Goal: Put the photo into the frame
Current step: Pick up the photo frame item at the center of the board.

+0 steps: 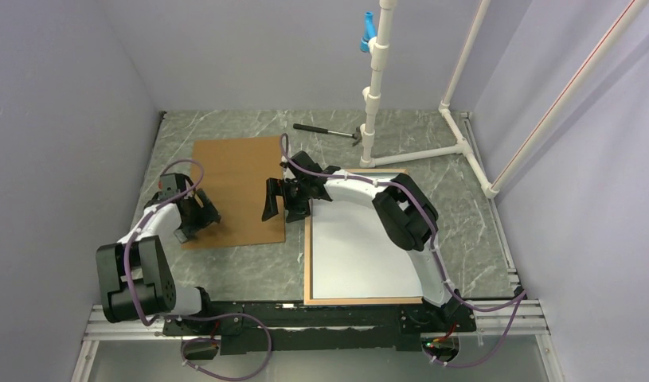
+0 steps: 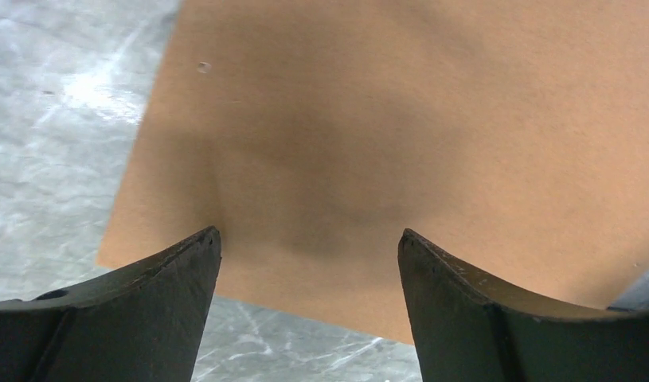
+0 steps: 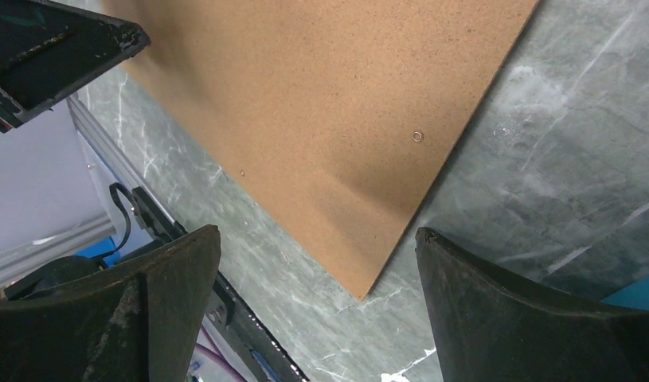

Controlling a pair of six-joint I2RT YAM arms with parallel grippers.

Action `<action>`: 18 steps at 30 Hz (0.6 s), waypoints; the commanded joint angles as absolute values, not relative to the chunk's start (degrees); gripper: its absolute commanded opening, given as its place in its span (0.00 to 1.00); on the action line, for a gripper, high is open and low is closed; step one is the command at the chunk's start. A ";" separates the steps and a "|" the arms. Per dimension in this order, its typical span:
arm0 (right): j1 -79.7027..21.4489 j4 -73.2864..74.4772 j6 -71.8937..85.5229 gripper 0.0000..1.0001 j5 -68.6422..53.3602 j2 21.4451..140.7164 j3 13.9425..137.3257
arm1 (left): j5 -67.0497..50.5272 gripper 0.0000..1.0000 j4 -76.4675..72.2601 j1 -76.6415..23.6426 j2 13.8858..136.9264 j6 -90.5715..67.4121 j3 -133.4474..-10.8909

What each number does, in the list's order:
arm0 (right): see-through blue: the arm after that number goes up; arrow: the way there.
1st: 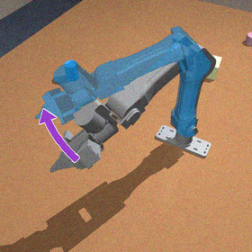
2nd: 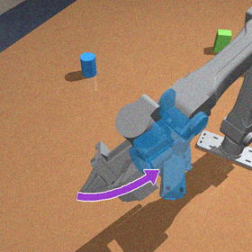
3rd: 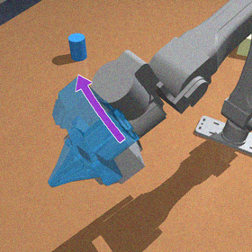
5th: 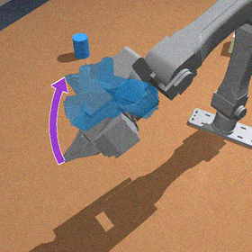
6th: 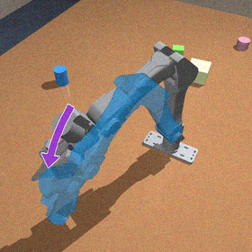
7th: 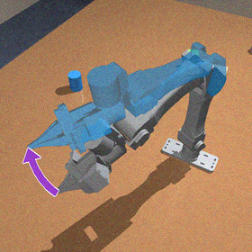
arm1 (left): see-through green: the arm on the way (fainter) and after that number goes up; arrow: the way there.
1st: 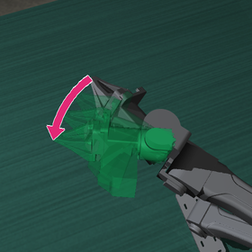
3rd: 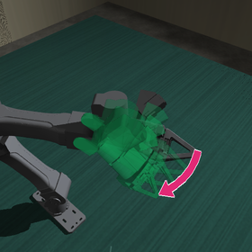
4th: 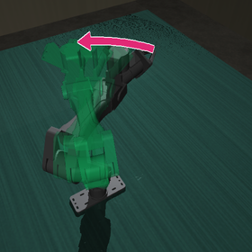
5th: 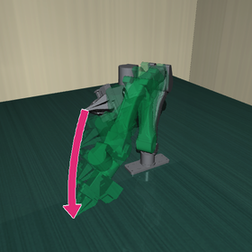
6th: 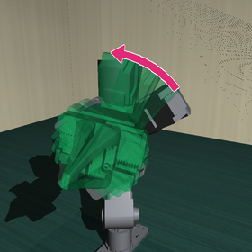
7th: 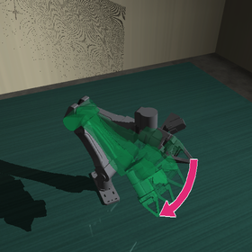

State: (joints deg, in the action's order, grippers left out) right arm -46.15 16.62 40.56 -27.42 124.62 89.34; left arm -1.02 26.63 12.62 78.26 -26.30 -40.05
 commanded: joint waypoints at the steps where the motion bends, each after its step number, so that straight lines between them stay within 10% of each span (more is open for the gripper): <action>1: -46.60 15.01 41.17 0.95 -28.25 124.37 89.66 | -9.14 0.84 22.47 9.90 77.86 -28.34 -37.08; 18: -46.54 21.09 37.58 0.95 -21.78 123.04 90.22 | 9.95 0.99 35.89 10.35 84.12 -25.74 -52.91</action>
State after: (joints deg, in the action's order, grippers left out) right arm -46.50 17.37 39.62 -25.41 124.27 89.23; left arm 0.99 30.11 8.19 80.66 -26.79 -46.24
